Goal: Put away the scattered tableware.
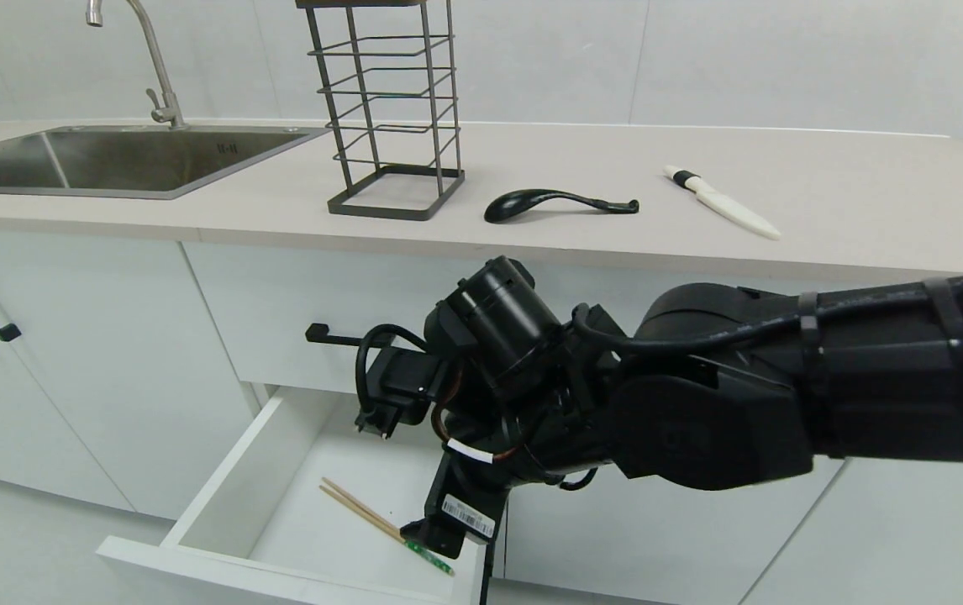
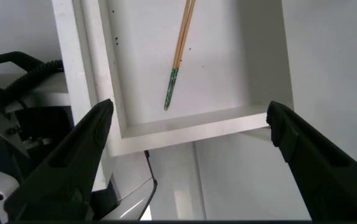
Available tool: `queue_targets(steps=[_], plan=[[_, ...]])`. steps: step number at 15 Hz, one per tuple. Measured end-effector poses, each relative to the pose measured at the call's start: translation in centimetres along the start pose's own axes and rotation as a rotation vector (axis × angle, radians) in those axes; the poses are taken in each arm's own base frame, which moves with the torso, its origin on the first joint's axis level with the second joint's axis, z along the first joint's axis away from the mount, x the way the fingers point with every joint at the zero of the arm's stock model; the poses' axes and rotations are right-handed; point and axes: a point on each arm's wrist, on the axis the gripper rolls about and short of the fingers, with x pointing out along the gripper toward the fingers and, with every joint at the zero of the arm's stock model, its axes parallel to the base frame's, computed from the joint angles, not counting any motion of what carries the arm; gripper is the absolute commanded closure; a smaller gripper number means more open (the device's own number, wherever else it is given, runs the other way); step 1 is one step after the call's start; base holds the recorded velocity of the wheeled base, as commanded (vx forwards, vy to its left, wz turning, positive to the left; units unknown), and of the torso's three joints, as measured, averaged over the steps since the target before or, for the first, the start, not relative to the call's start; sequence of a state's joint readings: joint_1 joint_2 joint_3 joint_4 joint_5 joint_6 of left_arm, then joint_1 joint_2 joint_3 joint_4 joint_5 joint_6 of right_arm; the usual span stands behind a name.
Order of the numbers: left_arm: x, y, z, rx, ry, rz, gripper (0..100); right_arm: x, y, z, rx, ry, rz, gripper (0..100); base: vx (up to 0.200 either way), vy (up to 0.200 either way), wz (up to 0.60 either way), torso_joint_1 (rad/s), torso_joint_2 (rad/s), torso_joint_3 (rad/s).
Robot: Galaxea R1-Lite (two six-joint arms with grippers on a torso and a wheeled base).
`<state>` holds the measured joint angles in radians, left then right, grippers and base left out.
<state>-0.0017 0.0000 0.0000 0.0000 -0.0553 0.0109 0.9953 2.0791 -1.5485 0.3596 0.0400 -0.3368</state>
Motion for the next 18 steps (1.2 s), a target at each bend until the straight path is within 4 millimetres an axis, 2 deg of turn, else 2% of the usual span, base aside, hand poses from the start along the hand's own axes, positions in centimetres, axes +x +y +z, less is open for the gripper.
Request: queue_targets(steps=[10, 18], plan=[[0.0, 0.0, 0.0, 0.000, 0.000, 0.000, 0, -3.7, 0.6, -2.3, 0.029, -0.031, -0.051, 0, 0.000, 0.000, 0.00, 0.000, 0.00, 0.000], [0.0, 0.0, 0.0, 0.000, 0.000, 0.000, 0, -6.4, 1.1, -3.9, 0.043, -0.125, -0.120, 0, 0.000, 0.000, 0.00, 0.000, 0.00, 0.000]])
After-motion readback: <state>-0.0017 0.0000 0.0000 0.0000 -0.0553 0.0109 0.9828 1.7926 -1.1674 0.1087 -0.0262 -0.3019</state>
